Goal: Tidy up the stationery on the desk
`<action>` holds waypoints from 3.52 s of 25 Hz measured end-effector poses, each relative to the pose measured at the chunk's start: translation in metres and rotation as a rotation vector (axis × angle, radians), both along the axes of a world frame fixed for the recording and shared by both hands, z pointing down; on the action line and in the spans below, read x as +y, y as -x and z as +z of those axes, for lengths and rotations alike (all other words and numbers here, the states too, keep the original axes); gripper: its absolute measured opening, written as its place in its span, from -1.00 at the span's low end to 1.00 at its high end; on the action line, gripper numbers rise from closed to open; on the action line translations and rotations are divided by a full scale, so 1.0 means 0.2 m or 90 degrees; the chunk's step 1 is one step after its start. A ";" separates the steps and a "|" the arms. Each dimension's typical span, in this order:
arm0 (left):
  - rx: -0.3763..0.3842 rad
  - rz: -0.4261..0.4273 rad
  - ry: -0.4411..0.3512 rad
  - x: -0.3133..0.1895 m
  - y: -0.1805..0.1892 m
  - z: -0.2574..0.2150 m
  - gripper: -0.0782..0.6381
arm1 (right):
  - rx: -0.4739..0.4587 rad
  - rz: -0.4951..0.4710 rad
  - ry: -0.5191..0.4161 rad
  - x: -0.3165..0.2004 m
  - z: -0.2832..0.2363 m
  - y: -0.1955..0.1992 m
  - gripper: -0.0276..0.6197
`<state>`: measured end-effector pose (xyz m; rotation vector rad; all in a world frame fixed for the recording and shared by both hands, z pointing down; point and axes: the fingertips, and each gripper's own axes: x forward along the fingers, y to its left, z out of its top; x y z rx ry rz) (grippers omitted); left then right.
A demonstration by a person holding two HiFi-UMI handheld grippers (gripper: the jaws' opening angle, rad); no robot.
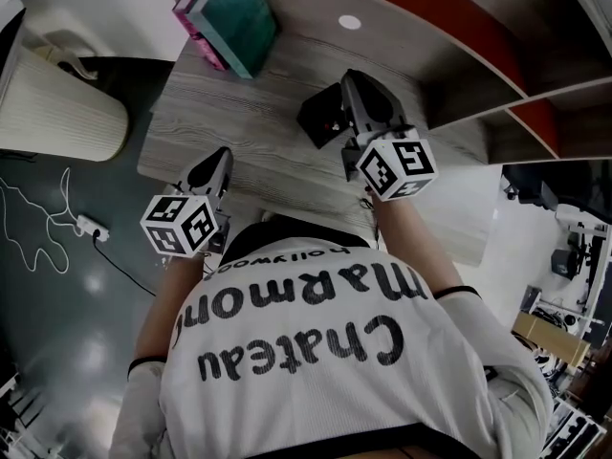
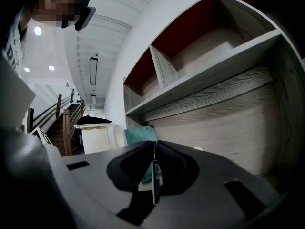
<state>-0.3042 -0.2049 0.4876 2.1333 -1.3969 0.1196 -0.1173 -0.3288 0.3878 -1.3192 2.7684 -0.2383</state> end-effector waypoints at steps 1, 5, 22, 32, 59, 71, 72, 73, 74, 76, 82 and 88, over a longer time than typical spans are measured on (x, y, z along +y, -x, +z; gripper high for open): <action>0.001 0.002 0.000 0.00 -0.01 0.00 -0.74 | 0.006 -0.001 -0.002 0.02 0.00 -0.01 -0.76; 0.005 0.013 -0.002 0.00 -0.04 0.01 -0.74 | 0.031 -0.003 -0.008 0.09 0.01 -0.03 -0.76; 0.015 0.043 -0.007 -0.01 -0.10 0.00 -0.74 | 0.093 0.017 0.076 0.22 0.24 -0.07 -0.76; 0.015 0.035 -0.003 0.01 -0.07 0.03 -0.74 | 0.081 0.035 0.156 0.24 0.41 -0.09 -0.76; 0.036 -0.015 -0.023 0.44 -0.50 -0.12 -0.74 | 0.009 -0.003 0.261 0.64 0.47 -0.38 -0.77; 0.025 -0.085 -0.077 0.71 -0.95 -0.33 -0.74 | -0.024 0.002 0.184 1.11 0.18 -0.80 -0.86; 0.020 -0.097 -0.094 0.74 -0.96 -0.37 -0.74 | -0.023 0.002 0.179 1.14 0.16 -0.82 -0.86; 0.012 -0.111 -0.111 0.76 -0.97 -0.40 -0.74 | -0.021 0.000 0.173 1.16 0.14 -0.84 -0.86; 0.003 -0.122 -0.125 0.79 -0.98 -0.43 -0.74 | -0.018 -0.001 0.165 1.19 0.11 -0.85 -0.86; -0.007 -0.133 -0.141 0.83 -1.00 -0.47 -0.74 | -0.012 -0.004 0.146 1.23 0.06 -0.88 -0.86; -0.022 -0.133 -0.143 0.94 -1.07 -0.48 -0.74 | 0.009 -0.014 0.131 1.33 0.02 -0.88 -0.86; -0.023 -0.134 -0.148 1.02 -1.09 -0.48 -0.74 | 0.043 -0.017 0.141 1.39 0.09 -0.88 -0.86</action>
